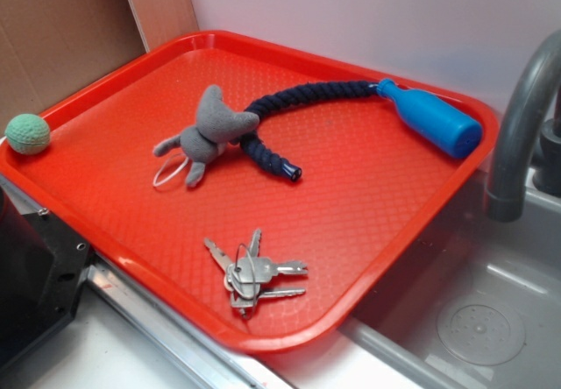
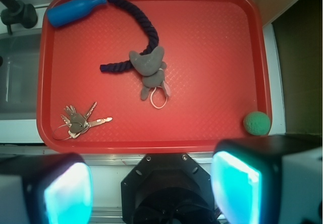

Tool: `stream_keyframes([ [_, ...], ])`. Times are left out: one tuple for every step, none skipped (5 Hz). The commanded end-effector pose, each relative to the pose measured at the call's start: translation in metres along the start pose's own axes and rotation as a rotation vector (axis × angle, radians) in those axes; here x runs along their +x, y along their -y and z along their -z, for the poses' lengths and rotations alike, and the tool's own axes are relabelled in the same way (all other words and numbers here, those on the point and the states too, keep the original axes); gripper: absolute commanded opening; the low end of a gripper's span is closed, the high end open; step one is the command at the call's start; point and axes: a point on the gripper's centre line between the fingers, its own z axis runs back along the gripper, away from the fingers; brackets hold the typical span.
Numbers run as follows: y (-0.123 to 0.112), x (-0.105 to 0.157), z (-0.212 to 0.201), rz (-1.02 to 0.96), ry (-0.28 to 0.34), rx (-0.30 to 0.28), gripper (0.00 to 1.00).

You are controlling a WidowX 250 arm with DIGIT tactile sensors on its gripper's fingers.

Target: Grab the silver keys.

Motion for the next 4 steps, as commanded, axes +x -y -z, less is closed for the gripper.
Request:
stream_keyframes([
  [0.0, 0.0, 0.0, 0.0, 0.0, 0.0, 1.0],
  [0.049, 0.001, 0.039, -0.16, -0.035, -0.064, 1.0],
  [0.098, 0.0, 0.072, -0.426, -0.048, -0.181, 1.0],
  [0.124, 0.008, 0.103, -0.48, -0.077, -0.224, 1.0],
])
